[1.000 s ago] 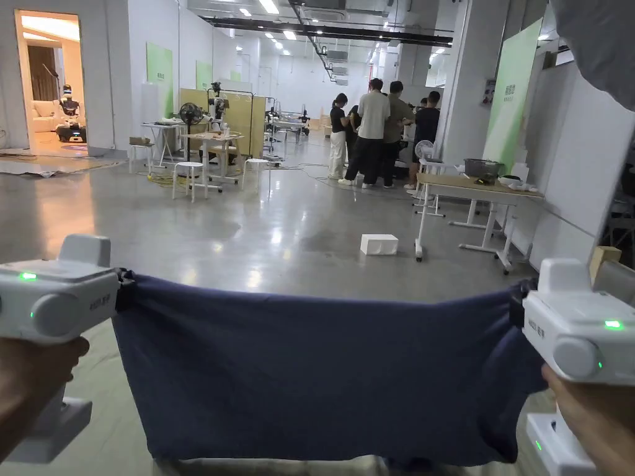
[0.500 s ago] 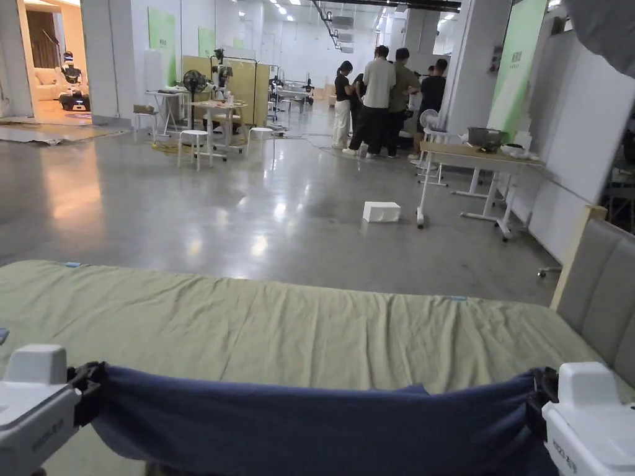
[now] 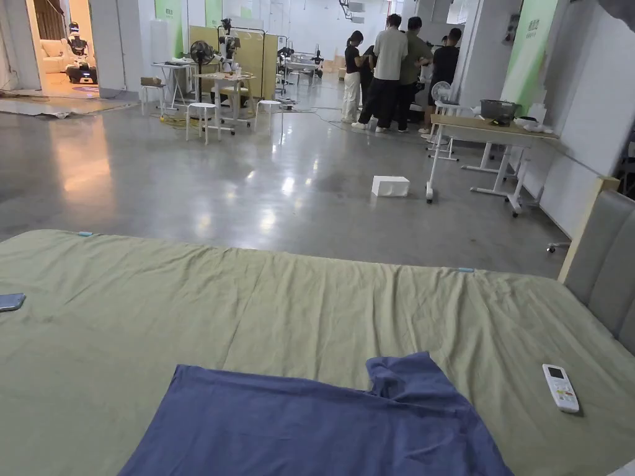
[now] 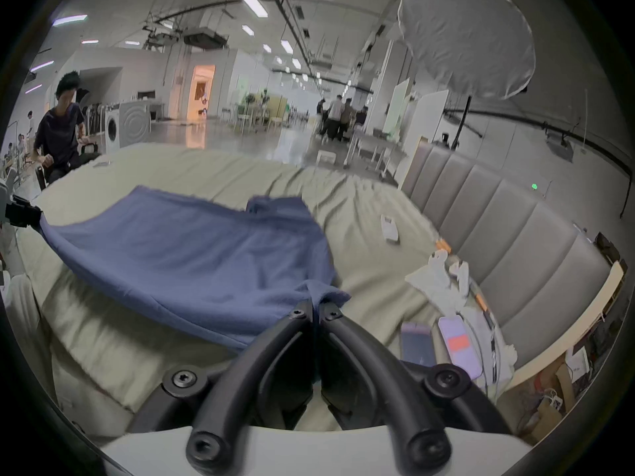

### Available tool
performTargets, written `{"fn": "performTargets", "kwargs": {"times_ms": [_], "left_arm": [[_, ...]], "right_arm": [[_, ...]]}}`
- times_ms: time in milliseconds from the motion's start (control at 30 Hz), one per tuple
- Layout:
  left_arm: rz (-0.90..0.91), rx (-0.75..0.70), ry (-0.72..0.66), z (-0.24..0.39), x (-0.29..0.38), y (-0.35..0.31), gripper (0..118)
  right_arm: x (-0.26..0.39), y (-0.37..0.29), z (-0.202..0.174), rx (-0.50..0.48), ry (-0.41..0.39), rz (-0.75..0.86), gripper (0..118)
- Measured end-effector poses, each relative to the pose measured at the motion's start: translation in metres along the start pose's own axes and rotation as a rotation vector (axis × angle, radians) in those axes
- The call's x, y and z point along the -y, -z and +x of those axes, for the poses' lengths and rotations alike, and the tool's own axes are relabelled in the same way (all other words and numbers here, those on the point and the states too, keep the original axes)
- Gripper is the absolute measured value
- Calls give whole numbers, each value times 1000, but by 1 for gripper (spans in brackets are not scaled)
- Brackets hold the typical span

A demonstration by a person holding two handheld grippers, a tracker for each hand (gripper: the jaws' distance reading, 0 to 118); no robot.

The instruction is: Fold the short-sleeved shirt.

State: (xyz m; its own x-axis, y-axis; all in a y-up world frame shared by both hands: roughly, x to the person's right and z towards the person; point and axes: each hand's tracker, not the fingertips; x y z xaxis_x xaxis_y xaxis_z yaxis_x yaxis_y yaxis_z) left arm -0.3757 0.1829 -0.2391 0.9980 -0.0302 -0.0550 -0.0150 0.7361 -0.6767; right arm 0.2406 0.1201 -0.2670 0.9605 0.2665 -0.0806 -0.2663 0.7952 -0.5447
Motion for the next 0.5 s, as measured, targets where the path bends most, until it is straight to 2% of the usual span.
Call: {"fn": "performTargets", "kwargs": {"times_ms": [33,100,167,333,433,467,500], "left_arm": [[-37,9,15,0,5,4,4],[-79,6,51,9,12,-2,4],[-120,12,79,13,21,4,4],[-235,7,111,22,43,21,5],[-282,-13,107,23,55,32,11],[-271,-10,104,24,58,35,11],[-235,-1,91,24,61,34,13]], "right_arm": [[10,7,2,-11,15,-23,3],[10,-39,-17,-28,21,-95,3],[25,-30,-20,-26,5,-128,3],[36,-31,-38,-37,-56,-222,3],[41,-29,-50,-31,-105,-251,3],[40,-28,-52,-30,-113,-261,4],[39,-27,-54,-41,-116,-279,11]]}}
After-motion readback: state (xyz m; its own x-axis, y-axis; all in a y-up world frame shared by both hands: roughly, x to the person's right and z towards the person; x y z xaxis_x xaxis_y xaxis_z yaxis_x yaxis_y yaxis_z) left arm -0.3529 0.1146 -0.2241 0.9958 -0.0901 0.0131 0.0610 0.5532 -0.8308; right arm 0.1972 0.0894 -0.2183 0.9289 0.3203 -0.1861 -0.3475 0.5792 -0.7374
